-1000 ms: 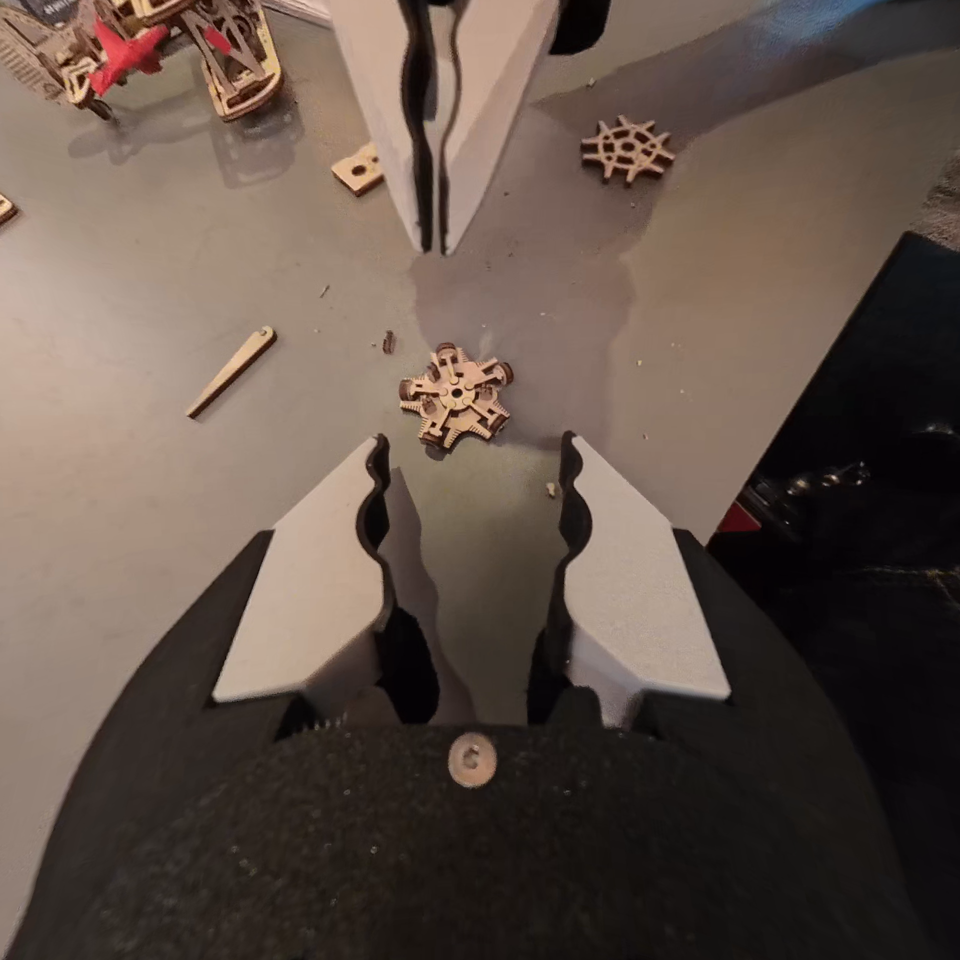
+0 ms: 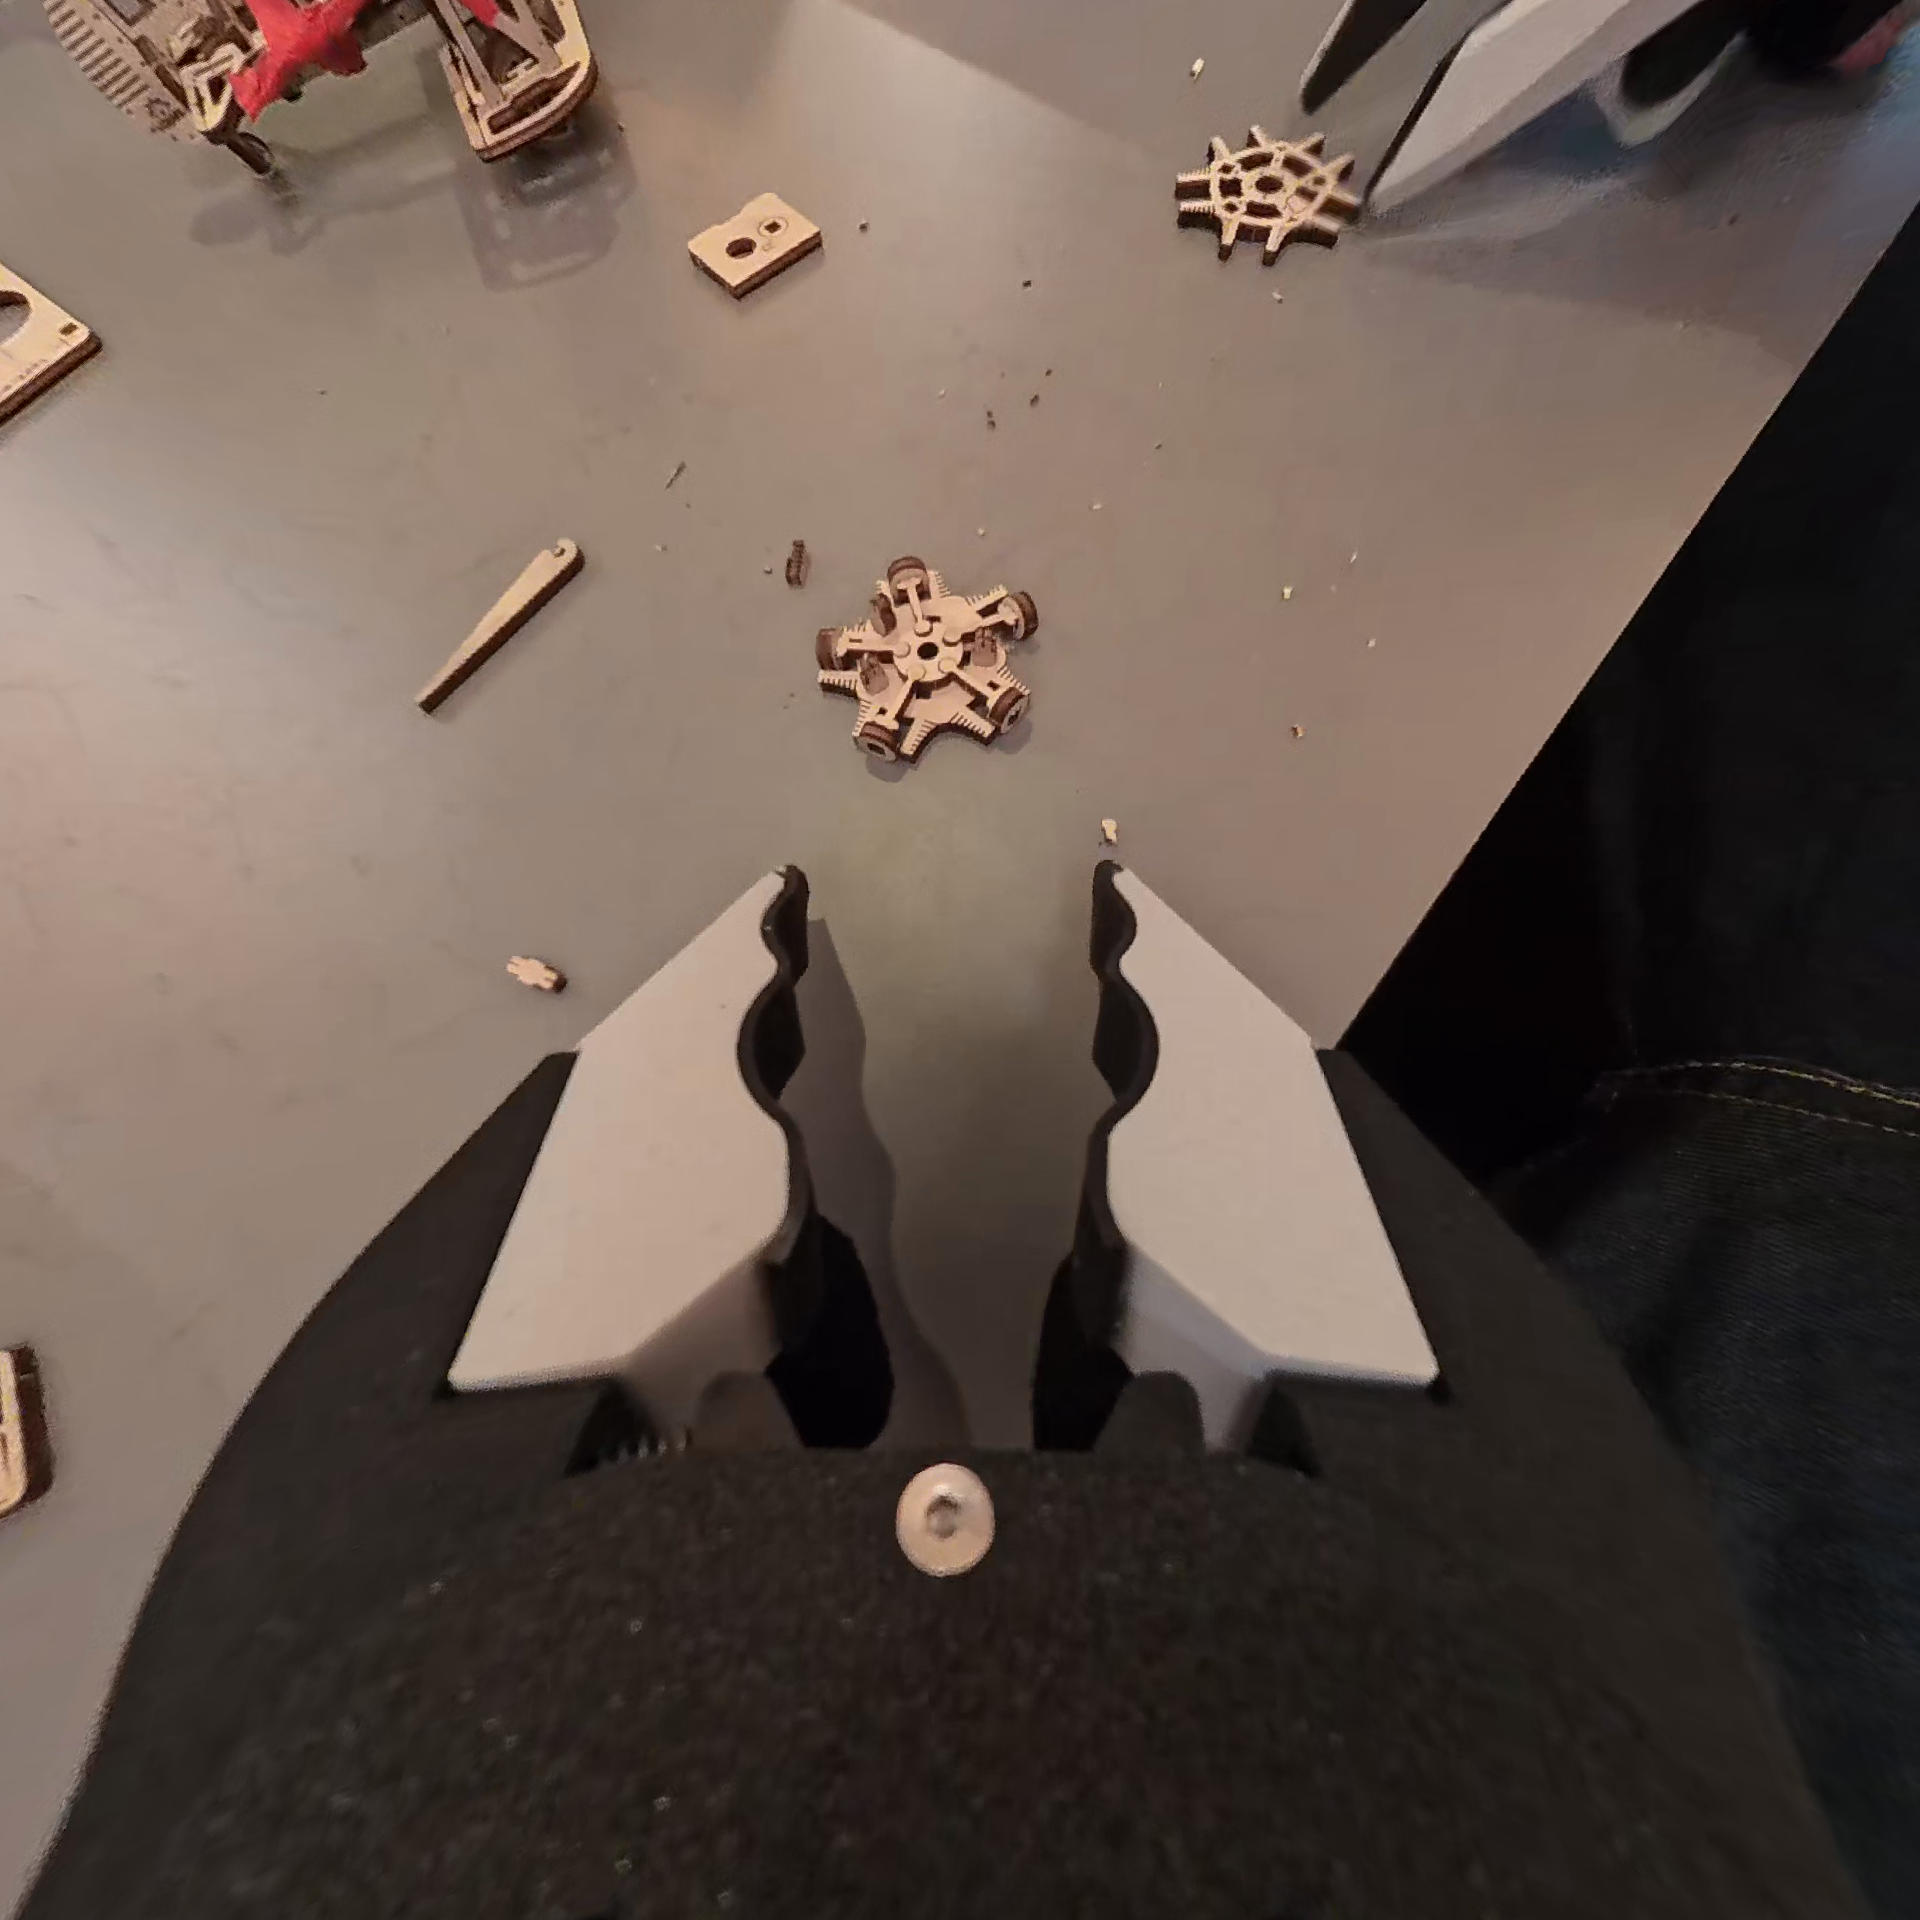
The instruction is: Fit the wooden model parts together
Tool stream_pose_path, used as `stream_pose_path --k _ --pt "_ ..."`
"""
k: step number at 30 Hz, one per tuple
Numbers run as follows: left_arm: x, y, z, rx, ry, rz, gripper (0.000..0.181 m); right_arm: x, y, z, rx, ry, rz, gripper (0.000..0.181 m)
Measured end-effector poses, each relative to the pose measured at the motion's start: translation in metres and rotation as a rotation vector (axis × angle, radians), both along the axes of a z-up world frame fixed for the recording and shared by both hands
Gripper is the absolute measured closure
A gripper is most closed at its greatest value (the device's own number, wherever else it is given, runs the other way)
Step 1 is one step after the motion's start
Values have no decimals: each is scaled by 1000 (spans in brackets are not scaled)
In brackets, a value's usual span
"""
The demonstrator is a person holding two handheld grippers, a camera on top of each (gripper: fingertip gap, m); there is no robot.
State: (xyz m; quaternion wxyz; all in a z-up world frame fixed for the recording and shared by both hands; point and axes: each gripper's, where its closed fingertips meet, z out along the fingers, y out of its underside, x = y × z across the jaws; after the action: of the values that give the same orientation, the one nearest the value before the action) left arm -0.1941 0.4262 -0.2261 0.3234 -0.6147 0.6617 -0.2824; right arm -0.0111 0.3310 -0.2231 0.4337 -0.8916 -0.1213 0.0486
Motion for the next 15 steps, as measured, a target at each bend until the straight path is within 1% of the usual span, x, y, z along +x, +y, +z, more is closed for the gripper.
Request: stream_pose_path --k 1,2,4,7,10,12,15 --pt "-1 -1 1 -5 -3 0 128 -4 2 -4 -27 16 18 145" --pt "0 -1 3 -9 -8 0 128 -7 5 -5 -33 15 28 140" --pt "2 -3 9 -11 -28 -3 128 -1 11 -5 -24 -30 7 135" --pt "3 -9 14 -2 -37 -19 128 2 12 -6 -28 -39 -4 131" --pt "5 -15 17 4 -46 -41 128 5 15 -8 -40 -38 -12 130" --pt "9 -19 22 3 -60 -54 129 2 17 -9 -59 17 8 136" --pt "13 -21 24 11 -61 -73 129 0 17 -9 -76 -6 43 137"
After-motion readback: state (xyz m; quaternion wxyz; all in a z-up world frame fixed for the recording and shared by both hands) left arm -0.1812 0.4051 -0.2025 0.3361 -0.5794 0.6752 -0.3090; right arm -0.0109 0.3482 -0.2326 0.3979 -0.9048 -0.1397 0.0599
